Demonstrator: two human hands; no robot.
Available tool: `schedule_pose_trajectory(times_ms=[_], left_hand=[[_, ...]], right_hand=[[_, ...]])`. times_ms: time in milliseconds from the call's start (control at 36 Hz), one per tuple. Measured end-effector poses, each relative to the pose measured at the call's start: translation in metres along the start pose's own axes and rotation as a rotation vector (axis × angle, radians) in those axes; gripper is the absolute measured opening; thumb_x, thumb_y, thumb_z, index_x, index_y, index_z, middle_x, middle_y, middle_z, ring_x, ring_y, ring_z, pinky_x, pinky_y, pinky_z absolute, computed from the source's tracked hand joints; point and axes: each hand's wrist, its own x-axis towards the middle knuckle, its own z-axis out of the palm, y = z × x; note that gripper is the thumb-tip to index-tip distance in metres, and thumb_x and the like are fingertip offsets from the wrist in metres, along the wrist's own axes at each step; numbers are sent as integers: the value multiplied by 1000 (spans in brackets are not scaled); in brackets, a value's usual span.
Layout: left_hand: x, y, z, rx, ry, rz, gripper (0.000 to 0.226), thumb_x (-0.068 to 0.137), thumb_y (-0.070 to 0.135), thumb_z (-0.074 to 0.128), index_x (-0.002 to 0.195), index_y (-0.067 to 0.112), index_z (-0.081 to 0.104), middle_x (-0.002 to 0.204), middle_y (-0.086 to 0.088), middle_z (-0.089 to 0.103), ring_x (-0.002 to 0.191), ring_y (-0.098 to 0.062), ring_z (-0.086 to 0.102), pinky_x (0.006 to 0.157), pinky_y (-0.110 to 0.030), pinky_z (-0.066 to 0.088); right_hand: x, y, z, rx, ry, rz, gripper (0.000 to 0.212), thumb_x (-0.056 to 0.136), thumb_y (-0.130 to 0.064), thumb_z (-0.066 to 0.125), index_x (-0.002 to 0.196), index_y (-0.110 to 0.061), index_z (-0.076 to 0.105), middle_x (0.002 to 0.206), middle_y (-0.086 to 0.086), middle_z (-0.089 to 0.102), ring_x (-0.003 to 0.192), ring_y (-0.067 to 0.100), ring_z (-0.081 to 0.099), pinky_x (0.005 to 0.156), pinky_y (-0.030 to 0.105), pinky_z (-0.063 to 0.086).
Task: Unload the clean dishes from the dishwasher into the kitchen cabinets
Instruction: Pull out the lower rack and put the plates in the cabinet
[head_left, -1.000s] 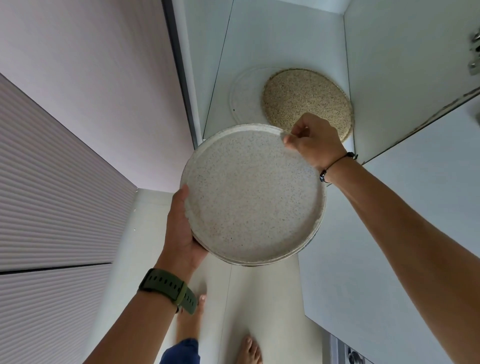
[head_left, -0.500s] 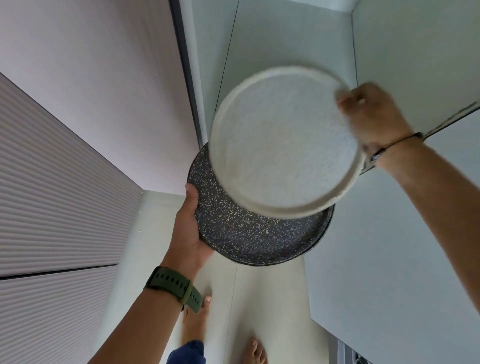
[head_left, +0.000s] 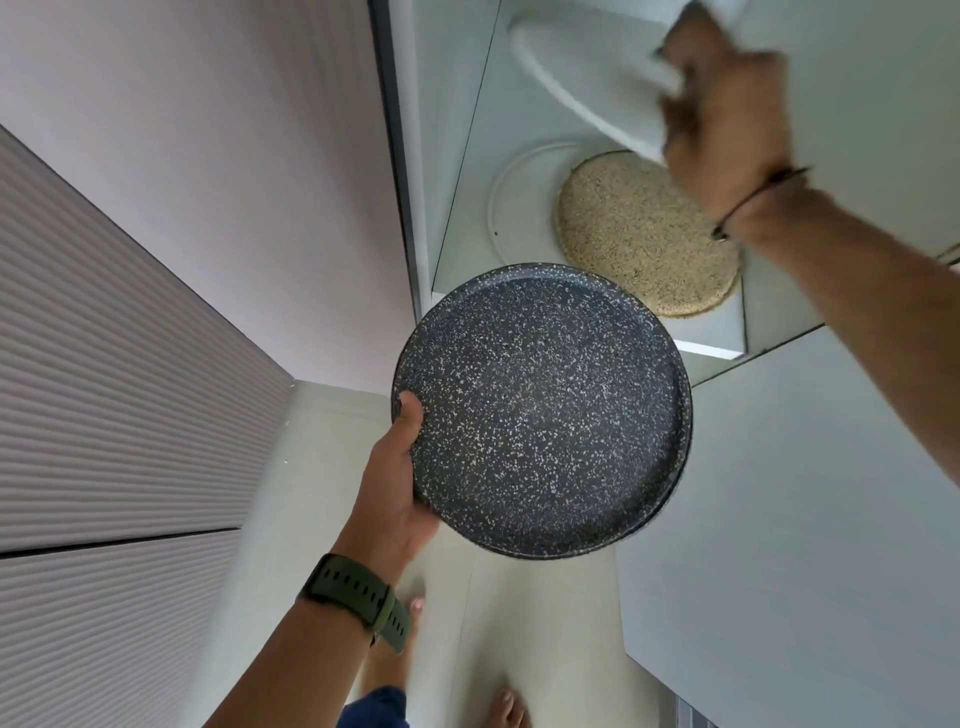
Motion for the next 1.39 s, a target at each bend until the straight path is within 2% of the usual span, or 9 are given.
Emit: schedule_pose_trajectory(times_ms=[194, 333, 472, 611, 694, 917, 1222, 1306, 1389], left_hand=[[1, -3, -1, -6, -32, -6, 43, 81, 43, 46, 114, 19, 59, 109, -6, 70, 96, -25, 68, 79, -45, 55], [2, -4, -5, -5, -32, -22, 40, 82, 43, 45, 111, 19, 59, 102, -5, 73, 90, -23, 70, 72, -42, 58], [3, -4, -9, 7, -32, -31, 39, 84, 43, 44, 111, 19, 59, 101, -5, 73, 89, -24, 71, 70, -41, 56], [4, -4, -13, -1, -35, -37, 45, 80, 43, 46, 115, 18, 57, 105, -6, 72, 93, -25, 70, 72, -42, 58], [5, -5, -13, 4, -32, -34, 46, 80, 44, 46, 117, 18, 57, 105, -6, 72, 93, -24, 70, 72, -42, 58], [8, -2, -12, 25, -49, -26, 47, 81, 43, 45, 118, 17, 57, 109, -8, 70, 95, -26, 69, 72, -41, 58], [17, -3, 4, 88, -95, 85, 84, 62, 49, 77, 133, 14, 48, 132, -14, 55, 120, -36, 53, 97, -60, 42], [19, -4, 7, 124, -153, 90, 90, 59, 54, 76, 134, 14, 46, 135, -13, 53, 122, -34, 52, 98, -59, 41], [19, -5, 10, 145, -210, 81, 86, 63, 57, 67, 135, 15, 46, 135, -14, 52, 124, -34, 51, 98, -55, 43]], right_hand=[[-16, -11, 49, -147, -210, -352, 30, 82, 10, 34, 100, 6, 57, 76, 26, 62, 72, 36, 63, 64, 39, 53], [-33, -12, 80, -242, -274, -439, 19, 81, 4, 52, 97, 5, 63, 95, 27, 69, 86, 43, 68, 73, 53, 54], [-37, -8, 101, -301, -412, -599, 37, 83, -20, 41, 93, 9, 62, 88, 26, 70, 77, 37, 70, 80, 39, 52], [-38, -7, 103, -401, -494, -537, 45, 93, -23, 44, 127, 7, 43, 130, 28, 51, 123, 38, 50, 106, 34, 27], [-39, -8, 105, -264, -536, -574, 40, 88, -15, 55, 117, 12, 51, 118, 30, 58, 114, 41, 56, 103, 37, 28], [-45, -4, 68, 162, -386, -38, 46, 96, -33, 28, 104, 2, 56, 88, 20, 65, 76, 28, 65, 61, 27, 48], [-66, 3, -15, 504, -1041, 464, 45, 65, -44, 60, 97, -13, 62, 98, -1, 65, 96, 19, 60, 98, 33, 38], [-69, 7, -21, 528, -1012, 525, 23, 75, -32, 64, 93, -18, 62, 75, 2, 70, 70, 3, 69, 73, 10, 51], [-62, 13, -25, 612, -825, 674, 16, 83, -27, 61, 97, -20, 65, 123, 9, 61, 126, 22, 48, 110, 47, 26]])
